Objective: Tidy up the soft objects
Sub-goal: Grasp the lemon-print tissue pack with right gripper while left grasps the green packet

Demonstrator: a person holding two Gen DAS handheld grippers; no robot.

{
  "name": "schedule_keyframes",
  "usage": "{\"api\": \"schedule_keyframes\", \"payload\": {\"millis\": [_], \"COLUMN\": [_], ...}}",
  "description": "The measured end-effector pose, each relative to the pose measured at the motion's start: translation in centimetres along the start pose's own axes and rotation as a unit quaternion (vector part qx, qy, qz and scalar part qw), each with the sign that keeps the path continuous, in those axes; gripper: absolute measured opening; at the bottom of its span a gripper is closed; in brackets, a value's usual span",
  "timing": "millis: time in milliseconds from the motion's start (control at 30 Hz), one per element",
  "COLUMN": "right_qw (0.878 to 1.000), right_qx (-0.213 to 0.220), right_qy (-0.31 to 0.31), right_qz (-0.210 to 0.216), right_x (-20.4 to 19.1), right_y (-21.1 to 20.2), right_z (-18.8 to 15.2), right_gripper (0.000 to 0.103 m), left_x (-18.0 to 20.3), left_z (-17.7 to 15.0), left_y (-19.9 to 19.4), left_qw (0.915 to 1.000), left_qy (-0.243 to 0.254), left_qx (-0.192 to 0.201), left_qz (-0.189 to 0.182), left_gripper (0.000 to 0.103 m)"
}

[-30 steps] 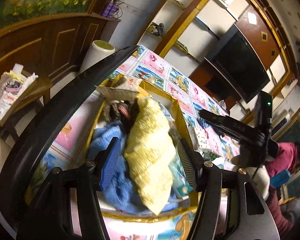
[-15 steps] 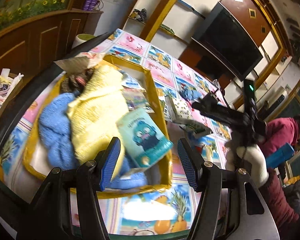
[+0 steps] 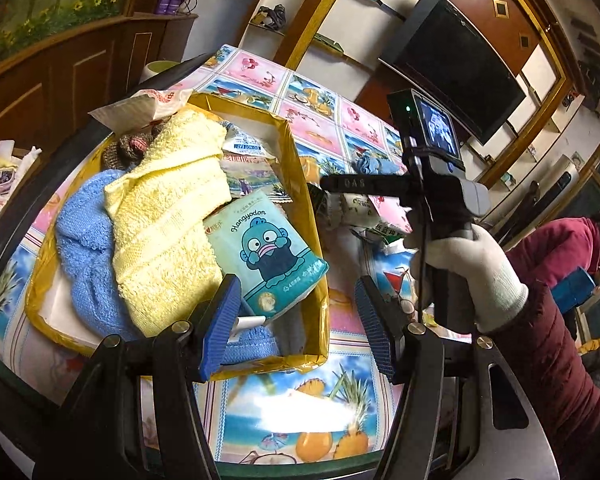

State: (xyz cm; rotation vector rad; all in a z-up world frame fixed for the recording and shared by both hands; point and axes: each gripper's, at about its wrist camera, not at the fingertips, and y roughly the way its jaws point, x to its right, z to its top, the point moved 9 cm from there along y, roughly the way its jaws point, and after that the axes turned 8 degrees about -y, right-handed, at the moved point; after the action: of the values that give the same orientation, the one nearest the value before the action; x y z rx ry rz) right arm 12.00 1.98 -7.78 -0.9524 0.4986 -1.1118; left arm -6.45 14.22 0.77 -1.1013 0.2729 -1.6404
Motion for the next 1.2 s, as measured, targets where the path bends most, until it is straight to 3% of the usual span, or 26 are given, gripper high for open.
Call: {"api": "schedule_keyframes", "payload": {"millis": [67,233,300,333,400,467,533,567,700,833,1000,1200], "right_qw": [0.999,0.999,0.999,0.998,0.998,0.991,0.982,0.98,0.977,0.979,0.992,0.996], "right_qx": [-0.01,-0.025,-0.049,-0.036,-0.032,-0.002,0.034,0.051,0.088,0.08,0.055,0.044], "right_qy": [-0.024,-0.023,0.01,0.024,0.033,0.081,0.129,0.141,0.158,0.146,0.092,0.058], "right_qz": [-0.026,-0.023,0.023,0.036,0.04,0.107,0.132,0.132,0.112,0.121,0.069,0.06], "right_x": [0.3,2.2,3.1,3.8,5.1,6.1,8.0,8.9,11.4,10.7,10.1,8.8], "right_y": [-0.5,-2.2,-2.3,-2.9,-3.7,-5.2,-6.9,-7.6,-9.2,-8.0,-6.1,-4.2], "right_z": [-1.2,-5.4,-8.1,-9.0,-10.8,-11.9,-12.6,-12.7,-12.8,-12.6,-11.8,-11.2], "right_gripper": [0.052,0.052,0.052,0.052,0.053,0.053,0.056,0.06,0.062,0.062,0.062,0.06], "left_x": [0.0,0.4,0.8,1.0,1.7,2.7,4.0,4.6,7.2,9.4,11.0,11.2], "left_z": [-0.1,-0.5,-0.7,-0.9,-1.4,-1.9,-2.4,-2.7,-4.1,-5.7,-6.2,-5.5], "left_y": [0.2,0.0,0.0,0.1,0.4,0.7,1.0,1.2,2.3,3.8,5.7,9.5], "left_qw": [1.0,0.9999,0.9998,0.9998,0.9995,0.9989,0.998,0.9974,0.9944,0.9908,0.9861,0.9785], "left_qy": [-0.003,0.006,0.014,0.017,0.023,0.035,0.051,0.059,0.092,0.118,0.147,0.174], "left_qx": [-0.004,-0.006,-0.008,-0.009,-0.016,-0.023,-0.031,-0.035,-0.049,-0.066,-0.075,-0.086], "left_qz": [-0.003,-0.009,-0.011,-0.011,-0.014,-0.018,-0.022,-0.023,-0.019,-0.008,0.022,0.069], "left_gripper": [0.06,0.06,0.06,0.06,0.06,0.06,0.06,0.06,0.06,0.06,0.06,0.06]}}
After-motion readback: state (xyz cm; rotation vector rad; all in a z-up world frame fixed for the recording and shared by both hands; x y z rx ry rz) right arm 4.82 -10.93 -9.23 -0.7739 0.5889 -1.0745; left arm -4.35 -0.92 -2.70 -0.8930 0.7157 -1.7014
